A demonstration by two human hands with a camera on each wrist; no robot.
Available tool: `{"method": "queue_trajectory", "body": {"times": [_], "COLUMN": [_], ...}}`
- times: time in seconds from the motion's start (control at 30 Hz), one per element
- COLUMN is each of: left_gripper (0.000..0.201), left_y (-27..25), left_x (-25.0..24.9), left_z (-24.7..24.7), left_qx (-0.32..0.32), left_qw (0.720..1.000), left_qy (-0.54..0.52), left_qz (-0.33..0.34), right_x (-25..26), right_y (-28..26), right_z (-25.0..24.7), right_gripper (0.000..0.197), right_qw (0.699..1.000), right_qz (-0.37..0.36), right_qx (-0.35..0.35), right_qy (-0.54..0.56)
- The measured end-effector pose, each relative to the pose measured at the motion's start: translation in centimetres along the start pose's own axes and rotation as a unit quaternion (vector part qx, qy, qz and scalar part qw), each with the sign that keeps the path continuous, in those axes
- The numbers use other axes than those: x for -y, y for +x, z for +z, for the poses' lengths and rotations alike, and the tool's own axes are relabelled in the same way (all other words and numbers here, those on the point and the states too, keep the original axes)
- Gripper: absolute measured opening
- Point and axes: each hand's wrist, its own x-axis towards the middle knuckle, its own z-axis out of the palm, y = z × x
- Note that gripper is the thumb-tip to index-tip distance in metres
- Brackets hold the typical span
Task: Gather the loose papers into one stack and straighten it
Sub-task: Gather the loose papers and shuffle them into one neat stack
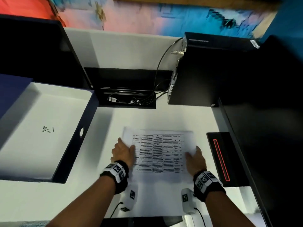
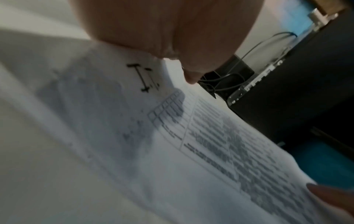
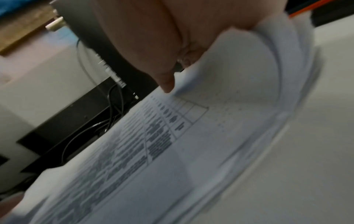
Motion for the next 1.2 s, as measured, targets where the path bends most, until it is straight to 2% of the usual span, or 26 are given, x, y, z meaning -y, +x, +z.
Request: {"method": "queue_trajectory", "body": {"times": [0.03, 0.1, 0.2, 0.27, 0.37, 0.43, 0.47, 0.53, 0.6, 0.67, 0.7, 0.8, 0.87, 0.93, 1.03, 1.13, 1.2], "left_gripper": [0.060, 0.046, 0.021, 0.011, 0.007, 0.011, 0.015, 0.024, 0.019, 0.015, 0.022, 0.046, 0.056, 0.048, 0.031, 0.028, 0.028], "left_y": [0.1, 0.8, 1.5, 0.9, -1.2, -2.6, -2.9, -3.0, -2.7, -2.6, -2.7, -3.0, -3.0, -2.5, -1.5, -1.1, -1.0], "left_x": [0.1, -0.2, -1.3, -3.3, -6.5, -7.9, -7.9, -6.9, -4.6, -3.0, -2.8, -4.1, -5.4, -6.2, -6.5, -6.5, -6.4], "left_z": [0.3, -0.5, -2.8, -4.6, -7.5, -9.1, -9.2, -8.3, -6.6, -5.3, -5.1, -5.9, -7.1, -7.9, -8.2, -8.4, -8.6], "left_qx": [-0.001, 0.019, 0.042, -0.005, -0.112, -0.161, -0.175, -0.168, -0.119, -0.078, -0.071, -0.078, -0.115, -0.163, -0.209, -0.215, -0.211], "left_qw": [1.000, 0.996, 0.987, 0.969, 0.922, 0.899, 0.898, 0.913, 0.931, 0.939, 0.937, 0.911, 0.896, 0.883, 0.861, 0.848, 0.849], "left_qy": [-0.004, -0.075, -0.154, -0.231, -0.310, -0.336, -0.333, -0.308, -0.288, -0.281, -0.286, -0.328, -0.303, -0.216, -0.156, -0.142, -0.131], "left_qz": [-0.013, -0.038, 0.007, 0.084, 0.202, 0.231, 0.228, 0.209, 0.189, 0.183, 0.187, 0.236, 0.305, 0.384, 0.437, 0.463, 0.466], "right_x": [-0.1, 0.2, 2.1, 4.7, 8.7, 10.1, 10.4, 9.3, 7.2, 5.6, 5.3, 5.9, 6.8, 7.9, 8.6, 9.1, 9.2], "right_y": [0.2, 0.5, 0.7, 0.1, -1.9, -3.3, -4.0, -4.5, -4.9, -5.3, -5.4, -5.3, -5.3, -5.3, -5.3, -5.1, -5.1], "right_z": [0.3, -0.1, -2.1, -4.0, -6.9, -8.3, -8.6, -7.9, -6.4, -5.5, -5.4, -6.1, -6.9, -7.6, -8.1, -8.3, -8.3], "right_gripper": [0.060, 0.056, 0.031, 0.016, 0.013, 0.012, 0.012, 0.016, 0.023, 0.030, 0.035, 0.037, 0.041, 0.041, 0.026, 0.030, 0.030], "right_qw": [1.000, 0.999, 0.992, 0.983, 0.945, 0.922, 0.914, 0.924, 0.948, 0.956, 0.957, 0.949, 0.936, 0.925, 0.907, 0.908, 0.910], "right_qz": [0.000, -0.009, -0.055, -0.108, -0.183, -0.220, -0.228, -0.218, -0.196, -0.168, -0.157, -0.192, -0.230, -0.287, -0.373, -0.364, -0.353], "right_qx": [-0.002, -0.006, -0.001, -0.035, -0.105, -0.143, -0.159, -0.165, -0.139, -0.113, -0.110, -0.136, -0.140, -0.146, -0.193, -0.204, -0.197], "right_qy": [0.010, 0.053, 0.112, 0.147, 0.250, 0.286, 0.295, 0.267, 0.208, 0.210, 0.217, 0.210, 0.226, 0.202, 0.036, -0.044, -0.091]}}
